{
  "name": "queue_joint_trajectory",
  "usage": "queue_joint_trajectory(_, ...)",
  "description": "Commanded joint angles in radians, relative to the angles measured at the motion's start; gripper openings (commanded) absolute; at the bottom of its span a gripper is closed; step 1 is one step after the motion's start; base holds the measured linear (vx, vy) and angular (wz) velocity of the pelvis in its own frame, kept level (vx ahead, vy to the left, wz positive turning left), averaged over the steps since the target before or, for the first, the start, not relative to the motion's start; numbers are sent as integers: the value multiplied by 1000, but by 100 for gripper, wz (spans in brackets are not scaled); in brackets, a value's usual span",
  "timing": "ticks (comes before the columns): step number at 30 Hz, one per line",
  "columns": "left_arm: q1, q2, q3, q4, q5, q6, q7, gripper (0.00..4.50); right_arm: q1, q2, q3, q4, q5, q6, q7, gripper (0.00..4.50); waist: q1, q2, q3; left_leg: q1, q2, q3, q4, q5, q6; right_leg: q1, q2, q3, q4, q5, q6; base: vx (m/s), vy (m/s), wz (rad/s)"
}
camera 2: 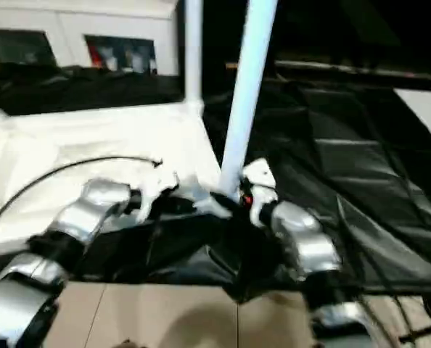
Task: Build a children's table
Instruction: Rotate leg to tighten
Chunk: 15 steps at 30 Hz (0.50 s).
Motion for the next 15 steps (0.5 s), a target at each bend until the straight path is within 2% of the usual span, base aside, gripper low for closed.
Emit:
queue_joint_trajectory(1, -43, -50, 37, 68, -8, -13, 126, 0, -9, 60, -34, 77, 5, 15, -166, 264, -1, -9, -59, 15, 23, -5, -70, -187, -4, 42, -79, 44, -86, -155, -206, 0, 0, 0)
queue_joint_trajectory(2, -62, -66, 42, 96, -6, -7, 166, 0, -20, 84, -30, 97, -18, 2, -223, 263, 1, 0, -59, 15, 22, -6, -71, -193, -8, 39, -81, 45, -89, -169, -202, 0, 0, 0)
queue_joint_trajectory(3, -83, -82, 49, 124, 0, 1, 226, 0, -33, 107, -23, 117, -36, -12, -269, 261, -1, -3, -60, 13, 21, -5, -70, -184, -9, 42, -78, 45, -87, -145, -201, 0, 0, 0)
queue_joint_trajectory(5, -105, -99, 50, 150, 9, 11, 285, 0, -56, 134, -21, 146, -55, -20, -335, 260, -1, 1, -61, 13, 20, -5, -69, -170, -13, 41, -78, 46, -85, -114, -204, 0, 0, 0)
queue_joint_trajectory(8, -119, -109, 50, 168, 15, 16, 323, 0, -72, 151, -21, 167, -67, -25, -378, 260, 3, -1, -63, 11, 20, -5, -68, -157, -1, 46, -78, 46, -81, -63, -208, 0, 0, 0)
queue_joint_trajectory(9, -145, -130, 60, 204, 20, 13, 391, 0, -112, 183, -25, 215, -88, -38, -451, 260, 2, -1, -64, 9, 19, -5, -67, -143, 4, 46, -77, 46, -78, -33, -211, 0, 0, 0)
queue_joint_trajectory(11, -154, -136, 63, 221, 24, 6, 406, 0, -125, 195, -33, 231, -91, -46, -470, 260, 3, 0, -64, 12, 19, -4, -67, -147, 5, 46, -76, 45, -78, -24, -215, 0, 0, 0)
queue_joint_trajectory(12, -157, -140, 63, 228, 26, -1, 404, 0, -135, 204, -39, 240, -86, -59, -466, 260, 3, -3, -64, 8, 19, -5, -67, -142, 10, 49, -78, 45, -77, -17, -218, 0, 0, 0)
queue_joint_trajectory(15, -155, -139, 62, 231, 27, -9, 394, 0, -139, 208, -40, 240, -85, -67, -451, 260, 5, -3, -63, 9, 20, -5, -68, -145, 22, 50, -79, 45, -78, -13, -215, 0, 0, 0)
